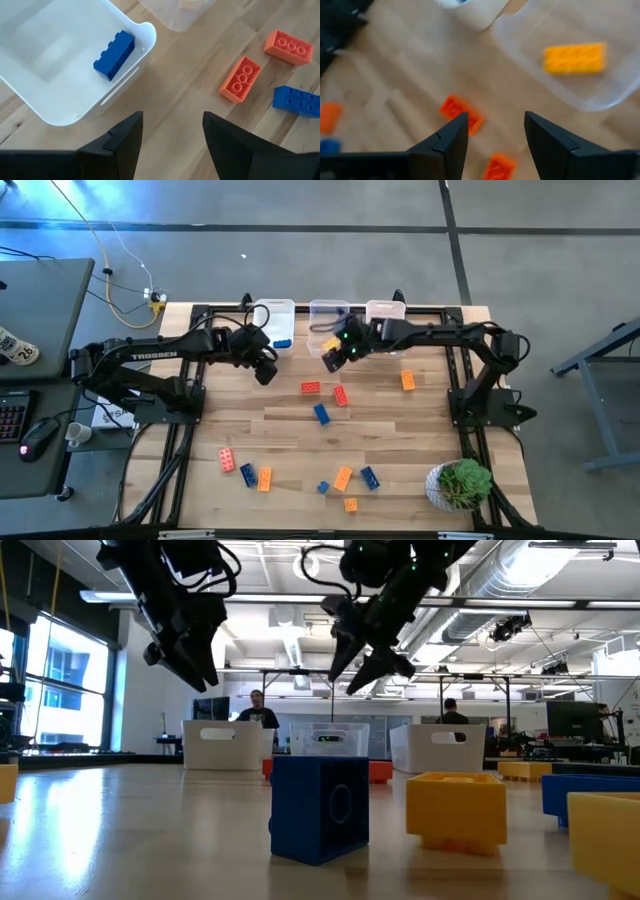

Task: Sort & place blocks by color
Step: Put the orange game piece into the right white bin, then put the blue game piece into the left white bin

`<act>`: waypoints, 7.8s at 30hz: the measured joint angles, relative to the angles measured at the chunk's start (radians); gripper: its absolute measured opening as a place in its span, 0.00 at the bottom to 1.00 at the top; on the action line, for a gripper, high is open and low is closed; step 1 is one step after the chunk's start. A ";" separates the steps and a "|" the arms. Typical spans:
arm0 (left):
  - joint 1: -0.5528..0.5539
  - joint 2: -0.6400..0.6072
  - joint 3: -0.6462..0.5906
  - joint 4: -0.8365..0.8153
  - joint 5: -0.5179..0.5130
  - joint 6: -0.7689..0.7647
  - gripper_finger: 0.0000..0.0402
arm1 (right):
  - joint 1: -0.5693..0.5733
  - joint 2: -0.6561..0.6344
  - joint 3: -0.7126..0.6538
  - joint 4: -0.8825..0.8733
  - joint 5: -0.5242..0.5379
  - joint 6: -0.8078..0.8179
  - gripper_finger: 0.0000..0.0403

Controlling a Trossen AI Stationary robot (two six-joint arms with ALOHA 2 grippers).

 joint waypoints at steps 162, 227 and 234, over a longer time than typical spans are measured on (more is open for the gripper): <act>-0.832 0.006 0.000 -0.293 0.130 -1.638 0.40 | -0.370 -0.057 0.000 -0.447 0.275 -0.585 0.57; -0.934 0.497 0.001 0.189 0.376 -1.941 0.58 | -0.370 -0.137 0.000 -0.396 0.253 -0.708 0.57; -0.935 0.510 0.004 0.193 0.386 -1.900 0.43 | -0.370 -0.137 0.000 -0.396 0.253 -0.707 0.57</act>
